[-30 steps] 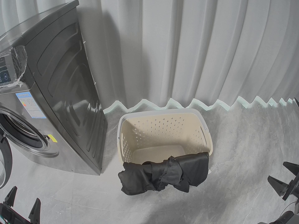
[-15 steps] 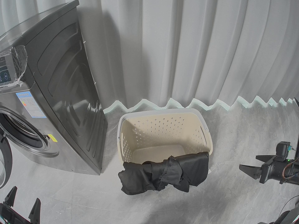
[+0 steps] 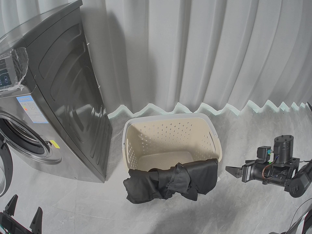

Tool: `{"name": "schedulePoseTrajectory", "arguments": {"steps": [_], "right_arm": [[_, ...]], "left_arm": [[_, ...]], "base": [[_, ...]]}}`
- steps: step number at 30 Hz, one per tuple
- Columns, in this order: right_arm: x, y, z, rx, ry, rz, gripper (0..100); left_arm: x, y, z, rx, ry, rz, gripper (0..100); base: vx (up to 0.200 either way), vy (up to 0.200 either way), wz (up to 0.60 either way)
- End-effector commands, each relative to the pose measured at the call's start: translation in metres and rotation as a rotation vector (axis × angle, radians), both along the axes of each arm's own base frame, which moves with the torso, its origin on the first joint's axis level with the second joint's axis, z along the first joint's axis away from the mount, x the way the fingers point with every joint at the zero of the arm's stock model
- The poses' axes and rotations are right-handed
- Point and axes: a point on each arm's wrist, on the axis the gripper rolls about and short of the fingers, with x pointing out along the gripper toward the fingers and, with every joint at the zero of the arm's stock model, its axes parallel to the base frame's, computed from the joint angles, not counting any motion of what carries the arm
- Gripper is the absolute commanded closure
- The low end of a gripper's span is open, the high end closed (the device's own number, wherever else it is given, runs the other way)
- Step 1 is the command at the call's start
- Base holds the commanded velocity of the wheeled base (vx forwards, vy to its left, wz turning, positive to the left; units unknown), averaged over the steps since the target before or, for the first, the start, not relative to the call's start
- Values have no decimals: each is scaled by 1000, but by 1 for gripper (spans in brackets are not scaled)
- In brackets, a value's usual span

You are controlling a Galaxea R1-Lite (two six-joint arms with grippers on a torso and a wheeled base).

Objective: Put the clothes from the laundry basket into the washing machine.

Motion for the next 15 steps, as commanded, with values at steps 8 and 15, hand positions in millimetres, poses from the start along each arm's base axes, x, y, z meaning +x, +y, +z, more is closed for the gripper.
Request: {"name": "schedulePoseTrajectory", "arguments": {"steps": [8,15], "right_arm": [[48,24,-64,-18,110,-26,0],[73,33,-74,29,107,-54,0]], "left_arm": [[0,0,-4,0,-3,1,0],[0,0,-4,-2,-3,0,0]], "base": [[0,0,0],[0,0,0]]}}
